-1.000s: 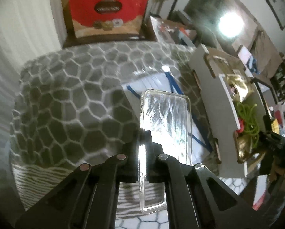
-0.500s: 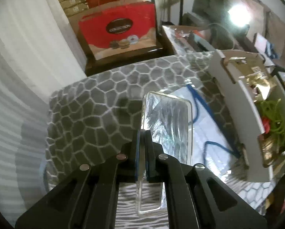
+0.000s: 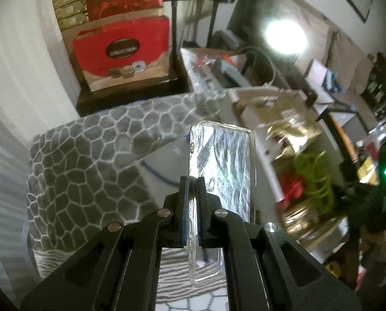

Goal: Organize objects
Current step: 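Carry the clear phone case with the left gripper over the box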

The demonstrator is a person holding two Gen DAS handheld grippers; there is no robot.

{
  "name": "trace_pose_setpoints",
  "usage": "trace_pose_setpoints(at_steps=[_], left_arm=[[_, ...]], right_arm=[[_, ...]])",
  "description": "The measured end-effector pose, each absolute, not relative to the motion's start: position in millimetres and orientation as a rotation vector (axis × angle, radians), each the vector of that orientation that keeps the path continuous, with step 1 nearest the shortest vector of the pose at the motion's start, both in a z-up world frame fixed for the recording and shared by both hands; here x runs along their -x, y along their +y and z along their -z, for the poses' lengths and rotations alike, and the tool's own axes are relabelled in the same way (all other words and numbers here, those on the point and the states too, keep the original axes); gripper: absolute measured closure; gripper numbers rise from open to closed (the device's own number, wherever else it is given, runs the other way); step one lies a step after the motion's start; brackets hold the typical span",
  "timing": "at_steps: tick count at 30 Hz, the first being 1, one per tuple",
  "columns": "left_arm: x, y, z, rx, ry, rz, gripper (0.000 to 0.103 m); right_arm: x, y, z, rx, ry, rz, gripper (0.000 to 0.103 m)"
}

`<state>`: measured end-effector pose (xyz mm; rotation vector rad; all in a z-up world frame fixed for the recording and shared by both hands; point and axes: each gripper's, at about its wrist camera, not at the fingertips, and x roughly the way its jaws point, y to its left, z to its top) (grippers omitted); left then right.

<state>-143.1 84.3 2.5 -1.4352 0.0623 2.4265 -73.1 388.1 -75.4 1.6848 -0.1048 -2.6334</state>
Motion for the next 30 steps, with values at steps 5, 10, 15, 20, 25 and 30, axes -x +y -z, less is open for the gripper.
trace_pose_setpoints(at_steps=[5,10,15,20,25,30], left_arm=[[153,90,-26,1.39,-0.006,-2.415,0.098],[165,107,-33,1.397,-0.143,-2.324,0.098],[177,136,-15,1.457,-0.257,-2.233,0.098],[178,168,9,1.514,-0.326,-2.168,0.098],[178,186,33,1.576,-0.401,-2.147,0.098],[178,191,48,1.615,-0.477,-2.155,0.099]], right_arm=[[75,386,75,-1.684,-0.112,2.635,0.086],[75,385,75,-1.685,-0.112,2.634,0.086],[76,385,75,-1.685,-0.114,2.634,0.086],[77,384,75,-1.686,-0.119,2.631,0.086],[77,382,75,-1.684,-0.127,2.629,0.086],[76,385,72,-1.673,-0.155,2.625,0.086]])
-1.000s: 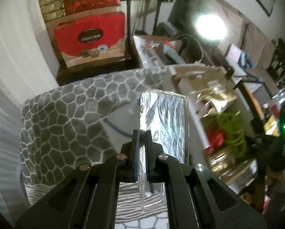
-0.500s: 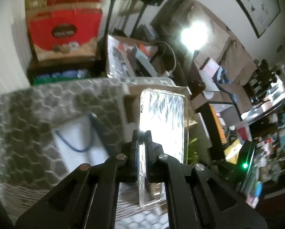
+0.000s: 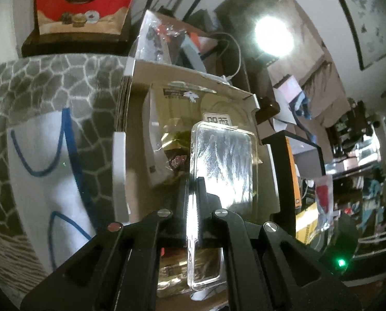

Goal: Organize objects
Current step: 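Carry the clear phone case with the left gripper over the box, then lower the phone case into the box and open the left gripper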

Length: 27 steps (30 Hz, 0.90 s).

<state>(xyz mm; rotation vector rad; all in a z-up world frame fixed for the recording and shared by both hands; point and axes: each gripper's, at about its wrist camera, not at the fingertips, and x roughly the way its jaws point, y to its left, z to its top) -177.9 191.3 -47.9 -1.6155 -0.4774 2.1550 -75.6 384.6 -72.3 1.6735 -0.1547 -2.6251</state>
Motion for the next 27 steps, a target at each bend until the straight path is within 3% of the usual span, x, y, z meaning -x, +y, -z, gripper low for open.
trace_pose_setpoints(at_steps=[6,12,17,22,27], left_arm=[[175,195,53,1.631,-0.523,-2.17,0.099],[171,199,52,1.633,-0.557,-2.189,0.099],[168,204,52,1.639,-0.571,-2.198,0.099],[165,213,56,1.655,-0.571,-2.183,0.099],[158,222,60,1.668,-0.534,-2.171,0.098]], right_arm=[[69,389,62,-1.644,-0.182,2.666,0.086],[63,395,42,-1.578,-0.277,2.707,0.079],[59,405,22,-1.473,-0.41,2.711,0.048],[65,397,27,-1.515,-0.324,2.705,0.047],[67,401,43,-1.552,-0.37,2.658,0.052]])
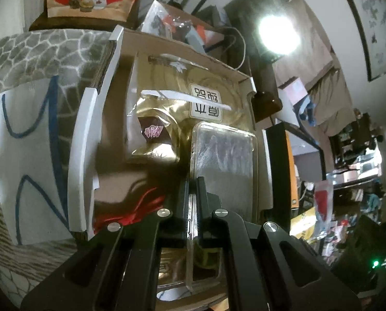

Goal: Organize objects
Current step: 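Lower the phone case into the box and open the left gripper, then move the left gripper to the bed and grasp the blue-and-white box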

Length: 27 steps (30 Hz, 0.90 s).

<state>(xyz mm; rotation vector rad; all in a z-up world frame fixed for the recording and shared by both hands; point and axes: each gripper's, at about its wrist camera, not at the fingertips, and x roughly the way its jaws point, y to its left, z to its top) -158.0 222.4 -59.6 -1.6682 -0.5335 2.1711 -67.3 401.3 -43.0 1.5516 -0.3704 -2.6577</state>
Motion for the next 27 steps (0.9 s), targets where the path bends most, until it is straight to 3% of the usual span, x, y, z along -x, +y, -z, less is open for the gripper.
trace_pose_setpoints(at_steps=[10,15,20,23,27], left_arm=[[159,222,55,1.692,-0.464,-2.103,0.093],[155,212,19,1.569,-0.352,-2.129,0.069],[160,177,-3,1.503,-0.304,-2.192,0.061],[170,143,-3,1.521,-0.297,-2.27,0.046],[181,100,10,1.582,-0.297,-2.352,0.046]], right_arm=[[71,403,48,-1.567,-0.377,2.643,0.062],[70,400,46,-1.571,-0.341,2.664,0.063],[70,401,47,-1.572,-0.353,2.664,0.063],[70,401,47,-1.572,-0.351,2.666,0.063],[70,401,47,-1.572,-0.352,2.664,0.064]])
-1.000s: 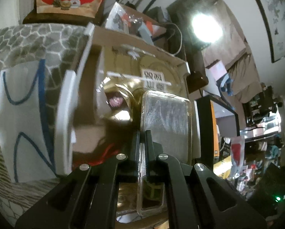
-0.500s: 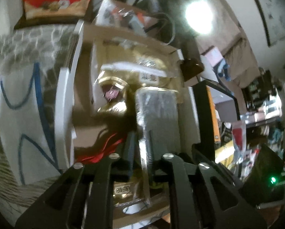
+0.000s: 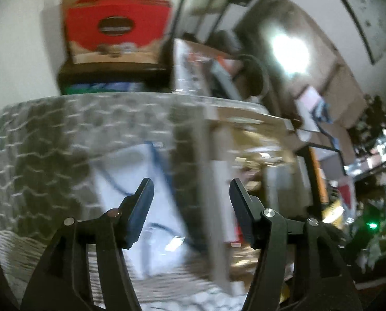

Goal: Organize objects
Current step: 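Move the left gripper to the bed and grasp the blue-and-white box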

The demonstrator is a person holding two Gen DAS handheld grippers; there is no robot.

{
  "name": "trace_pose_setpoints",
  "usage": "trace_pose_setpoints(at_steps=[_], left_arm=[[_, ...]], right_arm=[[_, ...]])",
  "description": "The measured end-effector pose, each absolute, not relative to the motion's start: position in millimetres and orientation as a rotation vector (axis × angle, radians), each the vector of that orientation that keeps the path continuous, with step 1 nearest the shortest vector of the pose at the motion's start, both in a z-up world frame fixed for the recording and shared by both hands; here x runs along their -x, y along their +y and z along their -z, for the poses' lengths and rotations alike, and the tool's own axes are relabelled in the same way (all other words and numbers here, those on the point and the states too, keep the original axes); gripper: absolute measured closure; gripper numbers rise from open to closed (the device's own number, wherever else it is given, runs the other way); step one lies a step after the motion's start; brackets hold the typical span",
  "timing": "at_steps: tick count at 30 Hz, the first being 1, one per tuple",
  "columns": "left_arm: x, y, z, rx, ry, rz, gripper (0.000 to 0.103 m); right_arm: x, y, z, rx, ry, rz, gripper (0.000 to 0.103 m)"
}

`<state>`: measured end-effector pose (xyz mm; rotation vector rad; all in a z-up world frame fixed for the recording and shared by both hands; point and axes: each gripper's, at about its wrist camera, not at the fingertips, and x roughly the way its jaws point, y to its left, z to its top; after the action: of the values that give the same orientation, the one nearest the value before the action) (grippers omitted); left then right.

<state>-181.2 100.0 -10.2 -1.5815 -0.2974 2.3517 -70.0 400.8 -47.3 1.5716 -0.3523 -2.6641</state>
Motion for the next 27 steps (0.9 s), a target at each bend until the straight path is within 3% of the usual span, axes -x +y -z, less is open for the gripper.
trace_pose_setpoints(at_steps=[9,19,22,24,27], left_arm=[[185,45,65,1.732,-0.308,-2.393,0.046],[175,54,92,1.779,-0.335,-2.325,0.047],[174,61,91,1.768,-0.308,-2.344,0.064],[174,64,91,1.762,-0.293,-2.372,0.082],[176,61,93,1.748,-0.373,-2.373,0.096]], right_arm=[[72,397,45,-1.574,-0.341,2.663,0.064],[73,393,44,-1.577,-0.331,2.663,0.064],[73,393,44,-1.577,-0.331,2.662,0.064],[73,393,44,-1.576,-0.335,2.662,0.064],[73,392,45,-1.573,-0.343,2.659,0.064]])
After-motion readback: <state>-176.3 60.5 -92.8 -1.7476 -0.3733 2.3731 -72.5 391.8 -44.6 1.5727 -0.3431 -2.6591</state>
